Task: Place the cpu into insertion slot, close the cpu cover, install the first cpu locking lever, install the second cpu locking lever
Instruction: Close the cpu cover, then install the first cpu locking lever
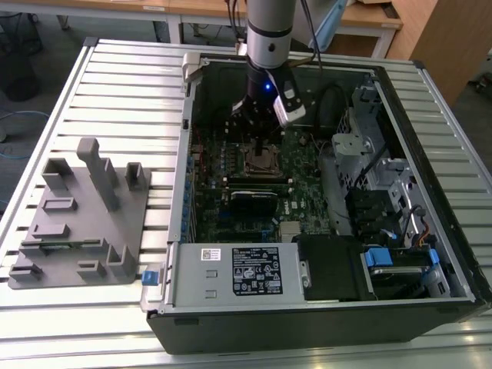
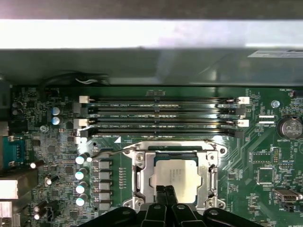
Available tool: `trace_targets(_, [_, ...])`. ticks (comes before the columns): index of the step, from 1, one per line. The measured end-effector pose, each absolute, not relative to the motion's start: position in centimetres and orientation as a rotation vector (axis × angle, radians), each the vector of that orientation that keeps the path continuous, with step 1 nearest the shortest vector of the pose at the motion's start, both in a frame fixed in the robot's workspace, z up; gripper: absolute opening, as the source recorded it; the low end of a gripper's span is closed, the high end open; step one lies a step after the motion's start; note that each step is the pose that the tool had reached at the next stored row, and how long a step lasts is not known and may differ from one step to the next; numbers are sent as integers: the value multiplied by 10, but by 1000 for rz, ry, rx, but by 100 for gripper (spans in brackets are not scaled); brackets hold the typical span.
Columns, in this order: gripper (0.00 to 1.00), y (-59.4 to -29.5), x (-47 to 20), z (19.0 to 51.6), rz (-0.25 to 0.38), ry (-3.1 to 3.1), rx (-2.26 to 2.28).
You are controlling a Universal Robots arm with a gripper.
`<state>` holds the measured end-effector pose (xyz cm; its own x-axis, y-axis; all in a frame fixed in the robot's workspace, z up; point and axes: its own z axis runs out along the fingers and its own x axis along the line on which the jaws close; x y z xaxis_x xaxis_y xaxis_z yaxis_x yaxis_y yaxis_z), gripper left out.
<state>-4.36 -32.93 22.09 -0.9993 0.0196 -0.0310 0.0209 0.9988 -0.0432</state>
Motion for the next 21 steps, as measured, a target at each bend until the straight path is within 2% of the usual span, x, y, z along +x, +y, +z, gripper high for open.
trace_targets(21, [11,-329,-38,225,-68,3110,32])
